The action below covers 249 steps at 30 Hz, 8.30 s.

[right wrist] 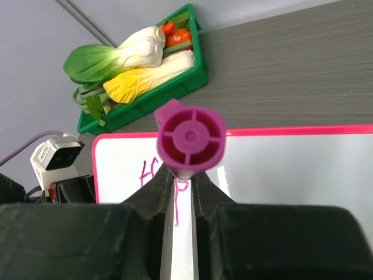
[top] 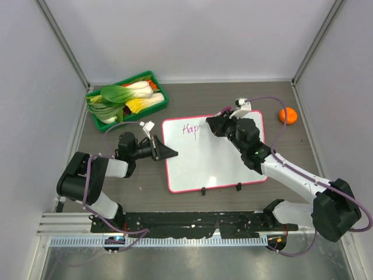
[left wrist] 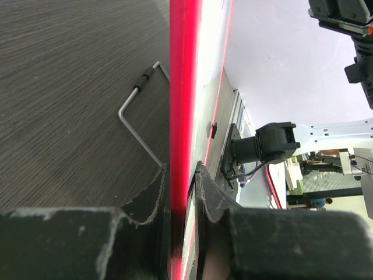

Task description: Write a sentence on the whiteboard

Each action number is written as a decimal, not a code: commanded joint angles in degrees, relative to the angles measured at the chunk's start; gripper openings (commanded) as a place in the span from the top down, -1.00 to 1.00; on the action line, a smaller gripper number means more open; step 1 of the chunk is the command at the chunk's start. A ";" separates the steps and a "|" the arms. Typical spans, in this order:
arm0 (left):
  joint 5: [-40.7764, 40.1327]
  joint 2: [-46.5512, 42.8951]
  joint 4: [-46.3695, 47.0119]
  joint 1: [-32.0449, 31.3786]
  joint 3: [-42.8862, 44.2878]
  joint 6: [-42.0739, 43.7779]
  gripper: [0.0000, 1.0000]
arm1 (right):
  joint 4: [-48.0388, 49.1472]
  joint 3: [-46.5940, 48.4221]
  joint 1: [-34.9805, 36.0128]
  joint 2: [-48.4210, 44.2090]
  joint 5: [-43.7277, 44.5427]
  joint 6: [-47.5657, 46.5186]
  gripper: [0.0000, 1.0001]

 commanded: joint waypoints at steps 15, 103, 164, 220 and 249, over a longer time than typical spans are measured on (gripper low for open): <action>-5.83 2.11 -7.95 -1.23 -0.59 7.33 1.00 | 3.64 3.37 -0.40 2.55 3.03 -1.51 0.99; -6.00 1.94 -8.83 -1.32 -0.33 7.85 1.00 | -0.23 2.76 -1.54 1.94 3.29 -3.44 0.99; -6.53 1.41 -9.97 -1.41 -0.15 8.64 1.00 | 3.64 1.35 -5.94 -2.90 -2.68 -0.71 0.99; -6.36 1.76 -10.06 -1.50 0.03 8.56 1.00 | -1.28 3.29 5.84 0.88 15.51 -13.47 0.99; -6.53 1.50 -10.15 -1.41 0.03 8.73 1.00 | -4.28 -0.15 5.75 -3.25 12.88 -10.48 0.99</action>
